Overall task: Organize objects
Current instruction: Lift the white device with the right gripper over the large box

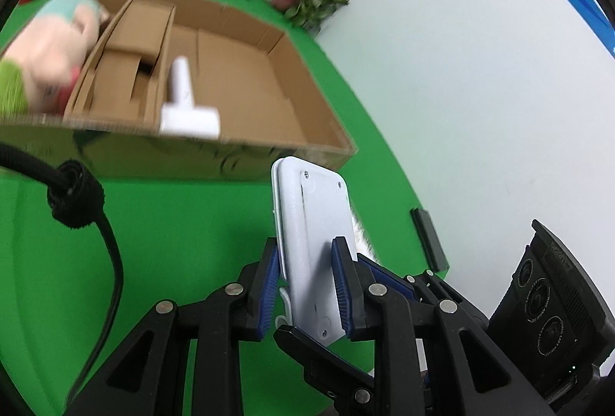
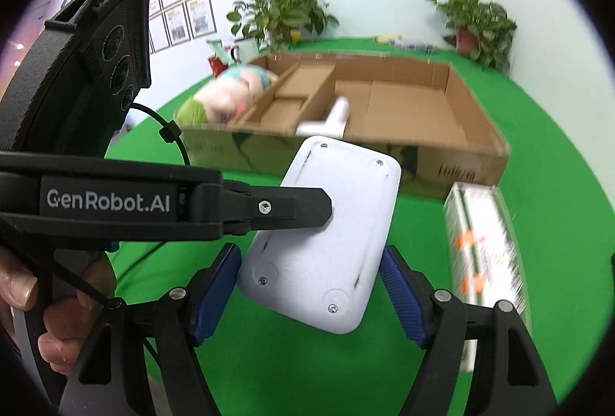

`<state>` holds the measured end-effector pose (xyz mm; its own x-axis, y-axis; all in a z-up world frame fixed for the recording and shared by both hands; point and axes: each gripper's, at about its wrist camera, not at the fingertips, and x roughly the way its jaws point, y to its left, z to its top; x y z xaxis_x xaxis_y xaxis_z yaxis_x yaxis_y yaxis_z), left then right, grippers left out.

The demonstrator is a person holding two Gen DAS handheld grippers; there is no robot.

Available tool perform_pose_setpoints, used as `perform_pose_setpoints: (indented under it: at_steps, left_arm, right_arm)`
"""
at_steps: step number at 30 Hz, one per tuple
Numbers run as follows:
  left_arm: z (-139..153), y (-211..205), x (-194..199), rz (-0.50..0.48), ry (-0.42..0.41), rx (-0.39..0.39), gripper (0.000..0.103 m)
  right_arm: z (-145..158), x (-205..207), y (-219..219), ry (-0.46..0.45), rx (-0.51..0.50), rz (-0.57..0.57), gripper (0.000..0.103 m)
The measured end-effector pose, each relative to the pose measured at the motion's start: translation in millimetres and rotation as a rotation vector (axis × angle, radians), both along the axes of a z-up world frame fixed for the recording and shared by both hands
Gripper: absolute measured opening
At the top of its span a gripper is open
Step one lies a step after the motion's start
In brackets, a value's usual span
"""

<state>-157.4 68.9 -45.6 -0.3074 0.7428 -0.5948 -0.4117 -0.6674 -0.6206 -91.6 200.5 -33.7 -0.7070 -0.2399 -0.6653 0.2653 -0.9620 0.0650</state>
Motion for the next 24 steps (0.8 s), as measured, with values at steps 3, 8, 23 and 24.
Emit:
perform_pose_setpoints:
  at_steps: [3, 8, 23, 24]
  left_arm:
    - [17.5, 2.1, -9.2, 0.007, 0.015, 0.011, 0.023]
    - [60.7, -2.2, -28.6, 0.015, 0.058, -0.018, 0.023]
    - [138.2, 16.4, -113.2, 0.036, 0.129, -0.103, 0.023]
    - [136.2, 18.0, -120.5, 0.041, 0.118, -0.107, 0.023]
  right_arm:
    - [10.3, -9.6, 2.7, 0.026, 0.001, 0.002, 0.074]
    - [27.1, -32.0, 6.8, 0.053, -0.014, 0.021, 0.074]
    - [72.2, -134.6, 29.3, 0.068, -0.065, 0.076, 0.074]
    - [70.8, -139.0, 30.7, 0.057, -0.069, 0.077, 0.074]
